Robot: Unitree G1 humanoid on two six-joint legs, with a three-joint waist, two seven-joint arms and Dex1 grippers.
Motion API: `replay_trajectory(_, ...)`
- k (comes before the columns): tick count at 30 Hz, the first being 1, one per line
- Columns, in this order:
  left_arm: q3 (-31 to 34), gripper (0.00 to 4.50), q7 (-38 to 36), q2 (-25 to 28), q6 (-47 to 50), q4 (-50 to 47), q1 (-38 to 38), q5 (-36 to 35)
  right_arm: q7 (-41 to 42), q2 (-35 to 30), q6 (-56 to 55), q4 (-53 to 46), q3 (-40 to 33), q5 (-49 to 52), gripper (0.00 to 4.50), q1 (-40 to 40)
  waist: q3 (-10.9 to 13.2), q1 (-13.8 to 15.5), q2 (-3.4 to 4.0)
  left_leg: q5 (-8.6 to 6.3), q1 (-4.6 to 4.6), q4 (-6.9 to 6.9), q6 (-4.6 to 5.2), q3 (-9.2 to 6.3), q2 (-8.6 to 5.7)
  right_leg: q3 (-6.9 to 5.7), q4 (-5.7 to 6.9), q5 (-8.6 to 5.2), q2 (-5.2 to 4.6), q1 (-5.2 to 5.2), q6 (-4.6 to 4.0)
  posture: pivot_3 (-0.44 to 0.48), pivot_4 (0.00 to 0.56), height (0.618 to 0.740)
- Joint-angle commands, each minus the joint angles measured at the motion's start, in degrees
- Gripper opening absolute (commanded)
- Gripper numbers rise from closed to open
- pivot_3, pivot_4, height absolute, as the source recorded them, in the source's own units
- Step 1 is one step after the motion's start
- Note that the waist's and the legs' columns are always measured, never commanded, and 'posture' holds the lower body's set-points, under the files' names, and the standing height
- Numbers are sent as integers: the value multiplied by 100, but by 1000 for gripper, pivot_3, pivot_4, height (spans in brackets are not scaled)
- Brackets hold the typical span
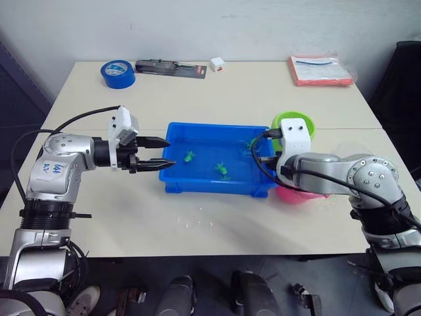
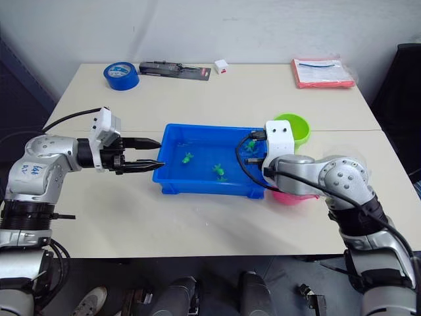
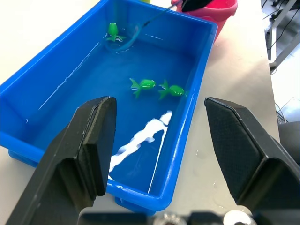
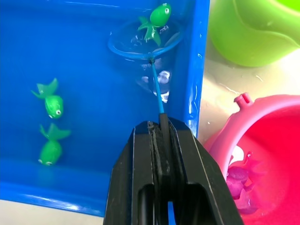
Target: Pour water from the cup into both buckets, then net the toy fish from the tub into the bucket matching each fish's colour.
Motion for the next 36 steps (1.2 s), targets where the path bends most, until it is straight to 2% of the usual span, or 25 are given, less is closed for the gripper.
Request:
replay_trajectory(1, 64, 3263, -58, 100, -69, 23, -135, -30, 564, -59, -35, -443, -301, -631, 798, 109, 0, 0, 0, 0, 0, 0, 0, 0, 0, 0, 0, 0, 0, 0, 0, 0, 150, 737)
replay_trajectory(17, -1, 3263, -213, 158, -144, 204, -278, 15, 2114, 50, 92, -1260, -786, -1826, 798, 888, 0, 4, 0, 0, 0, -1, 0, -1, 0, 1, 1, 0, 4, -1, 0, 0, 150, 737)
replay_trajectory(21, 4, 3263, -278, 185, -172, 264, -294, 24, 2504, -31, 134, -1452, -1020, -1929, 798, 1156, 0, 15, 0, 0, 0, -1, 0, -1, -2, 2, 1, 0, 4, -1, 0, 0, 150, 737)
replay_trajectory(28, -4, 3263, -360, 204, -223, 359, -340, 53, 3679, -320, -45, -1839, -1854, -1693, 798, 1897, 0, 31, 0, 0, 0, 0, 0, -5, -2, 0, 2, 0, 6, 1, 0, 0, 150, 737)
replay_trajectory(32, -11, 3263, -393, 199, -265, 429, -370, 78, 4235, -492, -19, -2047, -2041, -1756, 798, 2106, 0, 23, 0, 0, 0, 0, 1, -3, -4, 3, 3, 0, 6, 1, 1, 0, 150, 737)
replay_trajectory(36, -27, 3263, -406, 172, -299, 480, -400, 98, 4408, -513, -24, -2100, -2097, -1815, 798, 2155, 0, 20, 0, 0, 2, -1, 0, -3, 0, 2, 3, 0, 9, 0, 1, 0, 150, 737)
